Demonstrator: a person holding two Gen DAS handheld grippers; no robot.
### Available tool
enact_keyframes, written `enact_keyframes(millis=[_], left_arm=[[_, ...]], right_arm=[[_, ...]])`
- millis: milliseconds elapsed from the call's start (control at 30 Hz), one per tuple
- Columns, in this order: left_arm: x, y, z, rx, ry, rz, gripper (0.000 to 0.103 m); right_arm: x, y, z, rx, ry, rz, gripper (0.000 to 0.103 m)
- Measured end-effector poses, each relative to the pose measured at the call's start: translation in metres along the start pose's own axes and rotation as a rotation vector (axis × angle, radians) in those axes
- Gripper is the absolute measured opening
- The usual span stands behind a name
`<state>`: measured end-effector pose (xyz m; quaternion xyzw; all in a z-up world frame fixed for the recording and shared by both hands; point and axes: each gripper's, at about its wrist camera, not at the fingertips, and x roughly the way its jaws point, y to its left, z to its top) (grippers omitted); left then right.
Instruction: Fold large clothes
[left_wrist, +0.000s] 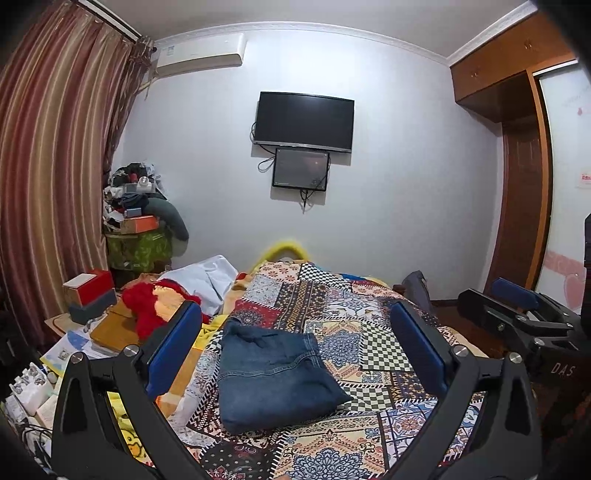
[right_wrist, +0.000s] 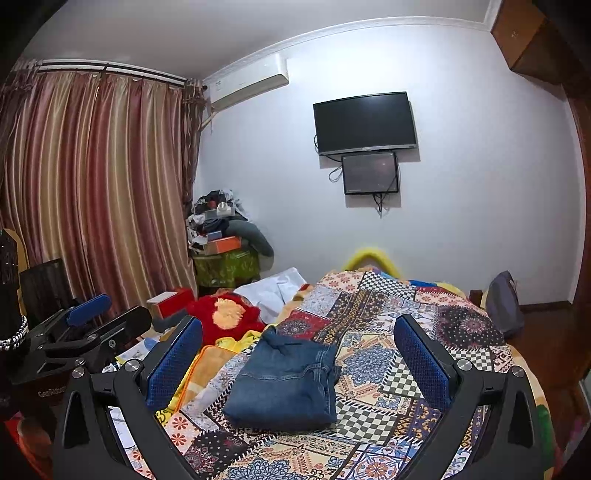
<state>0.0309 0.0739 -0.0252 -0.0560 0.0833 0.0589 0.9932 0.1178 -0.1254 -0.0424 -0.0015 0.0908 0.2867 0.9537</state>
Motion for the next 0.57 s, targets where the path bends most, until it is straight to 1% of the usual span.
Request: enact_keyframes(millis=[300, 567], left_arm=[[0.003, 0.000, 0.000, -0.001, 0.003, -0.010, 0.103], [0.012, 0.000, -0.002, -0.008, 0.030, -0.018, 0.103]], right_arm=[[0.000, -0.002, 0.001, 0.015, -0.003, -0.015, 0.103], [0.005, -0.007, 0.000, 0.046, 0.012, -0.016, 0.103]])
